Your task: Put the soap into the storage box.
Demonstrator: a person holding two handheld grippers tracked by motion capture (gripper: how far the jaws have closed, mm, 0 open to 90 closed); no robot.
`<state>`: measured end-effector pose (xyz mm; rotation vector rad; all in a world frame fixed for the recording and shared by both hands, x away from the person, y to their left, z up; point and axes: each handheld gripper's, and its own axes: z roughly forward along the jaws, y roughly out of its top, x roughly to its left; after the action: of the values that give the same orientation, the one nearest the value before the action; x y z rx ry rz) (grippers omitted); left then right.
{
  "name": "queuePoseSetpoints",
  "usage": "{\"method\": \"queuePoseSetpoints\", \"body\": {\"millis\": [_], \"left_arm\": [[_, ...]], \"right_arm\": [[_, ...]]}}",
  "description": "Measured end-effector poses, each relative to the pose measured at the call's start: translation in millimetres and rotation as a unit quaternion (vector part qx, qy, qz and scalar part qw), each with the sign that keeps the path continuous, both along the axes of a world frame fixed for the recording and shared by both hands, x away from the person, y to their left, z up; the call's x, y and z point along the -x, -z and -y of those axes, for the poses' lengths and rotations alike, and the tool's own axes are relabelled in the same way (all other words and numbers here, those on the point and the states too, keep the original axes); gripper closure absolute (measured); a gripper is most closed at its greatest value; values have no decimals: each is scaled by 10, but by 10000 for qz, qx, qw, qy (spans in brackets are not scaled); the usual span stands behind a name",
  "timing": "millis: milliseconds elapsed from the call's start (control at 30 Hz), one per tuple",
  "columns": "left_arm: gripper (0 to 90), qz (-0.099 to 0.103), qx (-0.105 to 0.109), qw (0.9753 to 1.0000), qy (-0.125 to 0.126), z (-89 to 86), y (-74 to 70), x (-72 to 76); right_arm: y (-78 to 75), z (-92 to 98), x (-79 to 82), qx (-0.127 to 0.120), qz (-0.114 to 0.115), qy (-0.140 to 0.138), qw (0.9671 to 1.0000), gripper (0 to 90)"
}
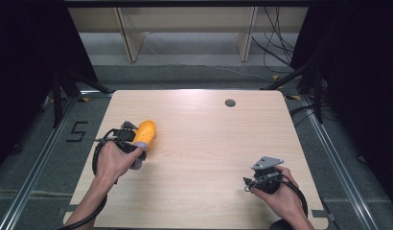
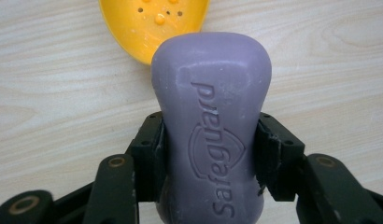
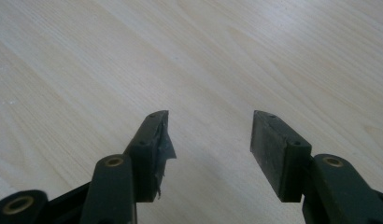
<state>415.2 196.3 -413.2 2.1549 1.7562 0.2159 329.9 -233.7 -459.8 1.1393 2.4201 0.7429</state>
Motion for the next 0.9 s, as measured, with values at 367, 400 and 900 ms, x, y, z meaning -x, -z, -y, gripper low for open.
{"method": "queuePoseSetpoints", "body": {"millis": [367,400,900], "left_arm": [[490,56,8,10000,-27,-26,-36,-61],[489,56,-11,10000,-31,-24,-40,-67],[489,128,-48,9999,-33,-26,-62,-142]], "right_arm": [[4,5,-4,24,40,-33,10000,472],[4,5,-4,26,41,-34,10000,472],[5,6,-3,18,55,-25,10000,472]]}}
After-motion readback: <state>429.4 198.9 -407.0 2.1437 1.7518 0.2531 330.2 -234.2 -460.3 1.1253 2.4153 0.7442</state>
